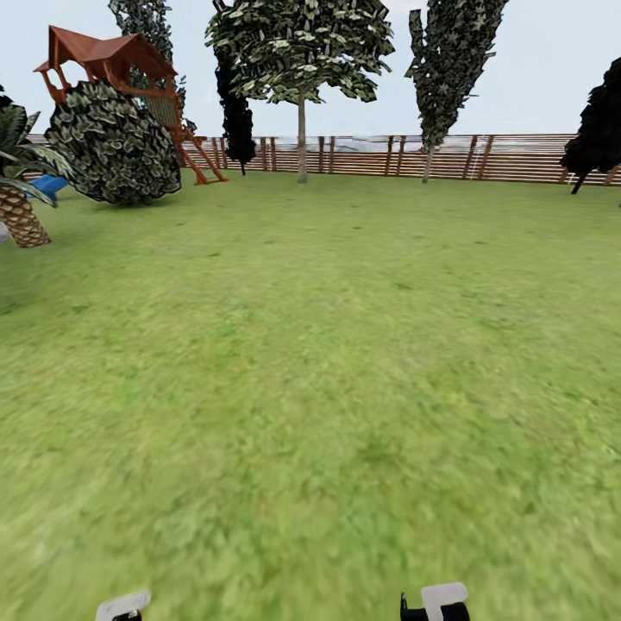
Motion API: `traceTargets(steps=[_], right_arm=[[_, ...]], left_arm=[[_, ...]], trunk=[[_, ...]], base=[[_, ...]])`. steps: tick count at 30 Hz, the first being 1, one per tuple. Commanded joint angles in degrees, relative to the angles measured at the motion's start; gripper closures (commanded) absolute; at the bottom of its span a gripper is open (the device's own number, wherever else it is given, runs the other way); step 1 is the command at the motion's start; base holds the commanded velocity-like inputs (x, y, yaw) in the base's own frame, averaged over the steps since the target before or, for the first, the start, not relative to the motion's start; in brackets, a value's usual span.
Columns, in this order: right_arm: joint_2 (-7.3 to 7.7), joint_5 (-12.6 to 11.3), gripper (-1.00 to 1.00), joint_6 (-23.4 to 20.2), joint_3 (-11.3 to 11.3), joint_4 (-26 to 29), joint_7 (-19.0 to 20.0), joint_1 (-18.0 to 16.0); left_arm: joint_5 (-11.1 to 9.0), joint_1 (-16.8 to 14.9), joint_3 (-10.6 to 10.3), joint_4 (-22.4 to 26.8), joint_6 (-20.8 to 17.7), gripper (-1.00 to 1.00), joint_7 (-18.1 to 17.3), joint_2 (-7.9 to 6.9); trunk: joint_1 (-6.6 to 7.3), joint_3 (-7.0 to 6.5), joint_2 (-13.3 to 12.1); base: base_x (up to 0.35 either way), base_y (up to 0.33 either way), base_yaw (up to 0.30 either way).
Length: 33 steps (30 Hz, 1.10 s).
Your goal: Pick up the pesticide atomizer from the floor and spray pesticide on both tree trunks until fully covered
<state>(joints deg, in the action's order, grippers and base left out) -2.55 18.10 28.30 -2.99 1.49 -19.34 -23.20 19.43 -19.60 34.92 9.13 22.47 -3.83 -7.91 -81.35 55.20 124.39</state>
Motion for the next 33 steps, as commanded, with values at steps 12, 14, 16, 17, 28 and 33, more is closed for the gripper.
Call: traceTargets(steps=[12, 14, 16, 17, 28, 33], right_arm=[[0.0, 0.0, -1.0, 0.0, 0.0, -0.01, 0.0, 0.0], [0.0, 0.0, -1.0, 0.0, 0.0, 0.0, 0.0, 0.0], [0.0, 0.0, -1.0, 0.0, 0.0, -0.01, 0.0, 0.0], [0.0, 0.0, -1.0, 0.0, 0.0, -0.01, 0.0, 0.0], [0.0, 0.0, -1.0, 0.0, 0.0, -0.01, 0.0, 0.0], [0.0, 0.0, -1.0, 0.0, 0.0, 0.0, 0.0, 0.0]], left_arm=[[-0.11, 0.08, -0.03, 0.01, 0.03, 1.0, 0.02, 0.09], [-0.1, 0.08, -0.03, 0.01, 0.03, 1.0, 0.04, 0.09], [-0.16, 0.08, -0.03, 0.01, 0.03, 1.0, 0.04, 0.07], [-0.17, 0.08, -0.03, 0.01, 0.03, 1.0, 0.05, 0.08], [-0.18, 0.08, -0.03, 0.01, -0.05, 1.0, 0.04, 0.09], [-0.18, 0.08, 0.0, 0.0, -0.06, 1.0, 0.05, 0.09]], trunk=[[0.0, 0.0, 0.0], [0.0, 0.0, 0.0], [0.0, 0.0, 0.0], [0.0, 0.0, 0.0], [0.0, 0.0, 0.0], [0.0, 0.0, 0.0]], base=[[0.338, 0.0, 0.0], [0.338, 0.0, 0.0], [0.338, 0.0, 0.0], [0.338, 0.0, 0.0], [0.338, 0.0, 0.0], [0.338, 0.0, 0.0]])
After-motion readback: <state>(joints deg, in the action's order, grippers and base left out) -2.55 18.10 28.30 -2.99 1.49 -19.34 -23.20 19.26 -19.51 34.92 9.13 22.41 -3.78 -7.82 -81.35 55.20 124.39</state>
